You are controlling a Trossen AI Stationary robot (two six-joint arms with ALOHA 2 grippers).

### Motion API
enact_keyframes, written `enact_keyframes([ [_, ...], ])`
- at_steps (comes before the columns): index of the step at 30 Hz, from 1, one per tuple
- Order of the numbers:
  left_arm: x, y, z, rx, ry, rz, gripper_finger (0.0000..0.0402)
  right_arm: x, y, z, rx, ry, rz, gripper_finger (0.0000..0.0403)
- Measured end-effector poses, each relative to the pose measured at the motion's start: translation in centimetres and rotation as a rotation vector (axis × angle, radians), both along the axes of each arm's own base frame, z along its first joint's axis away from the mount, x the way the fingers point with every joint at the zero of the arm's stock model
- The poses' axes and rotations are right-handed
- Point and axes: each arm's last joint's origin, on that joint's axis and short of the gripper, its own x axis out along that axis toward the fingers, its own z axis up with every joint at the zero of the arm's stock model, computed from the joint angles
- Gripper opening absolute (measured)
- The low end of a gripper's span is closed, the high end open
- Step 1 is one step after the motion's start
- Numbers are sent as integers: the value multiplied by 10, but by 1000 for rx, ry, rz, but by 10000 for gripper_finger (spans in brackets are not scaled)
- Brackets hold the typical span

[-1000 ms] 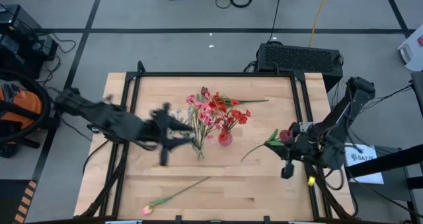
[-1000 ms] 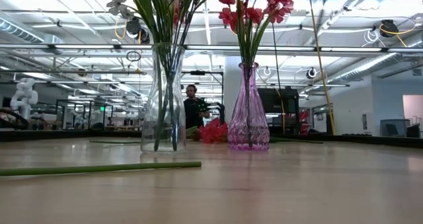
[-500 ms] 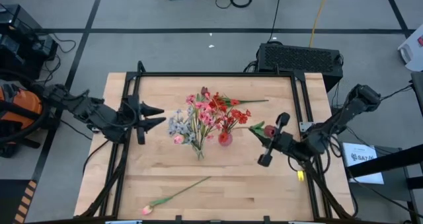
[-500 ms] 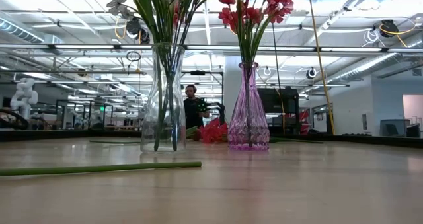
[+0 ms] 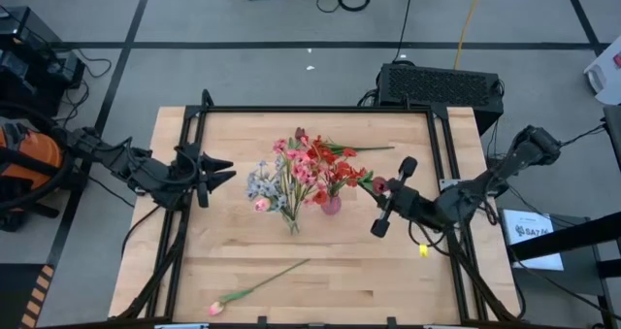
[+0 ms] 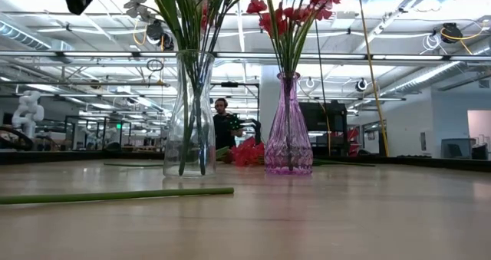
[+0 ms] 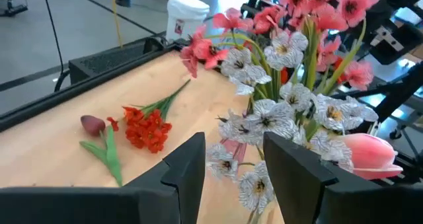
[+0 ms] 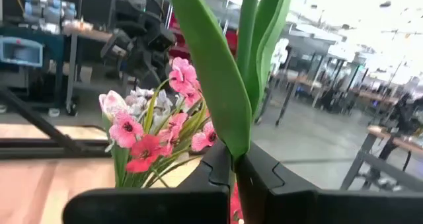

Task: Sort flowers into vase by color
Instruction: Put the bottom dark red flower into the purple vase

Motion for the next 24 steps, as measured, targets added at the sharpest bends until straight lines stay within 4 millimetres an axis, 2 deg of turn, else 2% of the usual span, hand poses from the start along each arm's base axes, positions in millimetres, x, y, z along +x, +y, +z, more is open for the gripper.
enact_keyframes([
  [3,-3,2,1,10,-9,0,160,3,-1,4,22,64,-8,0],
  [7,-4,2,1,18,-10,-3,160,14,0,0,25,105,25,0],
  [14,-4,2,1,23,-7,-4,160,40,0,-26,15,183,14,0],
  [18,-4,2,1,18,-8,-3,160,48,-2,-34,19,202,-2,0],
  [21,-4,2,1,16,-9,-2,160,48,-3,-33,29,191,-3,0],
  [24,-4,2,1,14,-9,-3,160,42,-2,-24,42,147,11,0],
])
